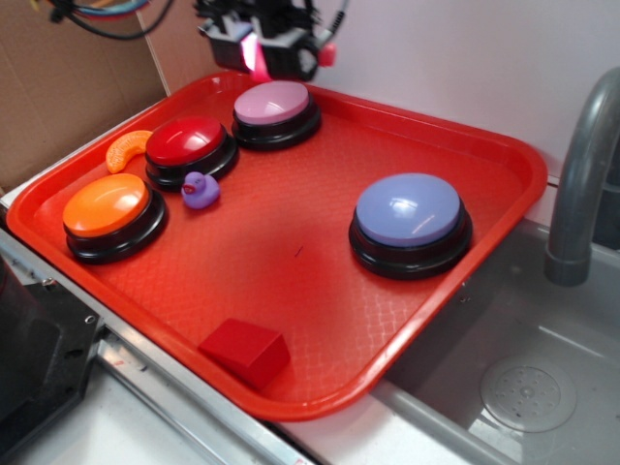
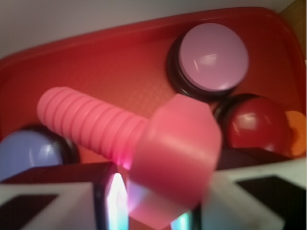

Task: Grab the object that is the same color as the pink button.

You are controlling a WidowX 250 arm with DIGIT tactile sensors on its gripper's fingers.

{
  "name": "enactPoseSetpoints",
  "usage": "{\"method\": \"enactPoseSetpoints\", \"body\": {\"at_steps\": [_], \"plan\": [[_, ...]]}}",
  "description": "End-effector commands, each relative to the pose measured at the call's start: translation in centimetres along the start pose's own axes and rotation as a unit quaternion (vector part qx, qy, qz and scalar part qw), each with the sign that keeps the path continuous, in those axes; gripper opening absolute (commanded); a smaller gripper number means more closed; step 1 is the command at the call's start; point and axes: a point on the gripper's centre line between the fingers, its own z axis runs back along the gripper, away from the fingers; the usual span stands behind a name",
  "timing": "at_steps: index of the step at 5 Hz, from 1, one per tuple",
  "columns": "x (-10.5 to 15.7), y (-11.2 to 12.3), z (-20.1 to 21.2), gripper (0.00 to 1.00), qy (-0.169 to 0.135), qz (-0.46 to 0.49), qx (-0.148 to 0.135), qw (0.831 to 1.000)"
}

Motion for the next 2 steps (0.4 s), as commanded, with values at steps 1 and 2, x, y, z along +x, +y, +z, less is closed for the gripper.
{"method": "enactPoseSetpoints", "body": {"at_steps": [1,2], "plan": [[-3.11,3.8,4.03,0.0,-0.023,0.044,-0.046,0.998],[-3.71,3.7,3.58,0.0,-0.025,0.056,-0.065,0.996]]}}
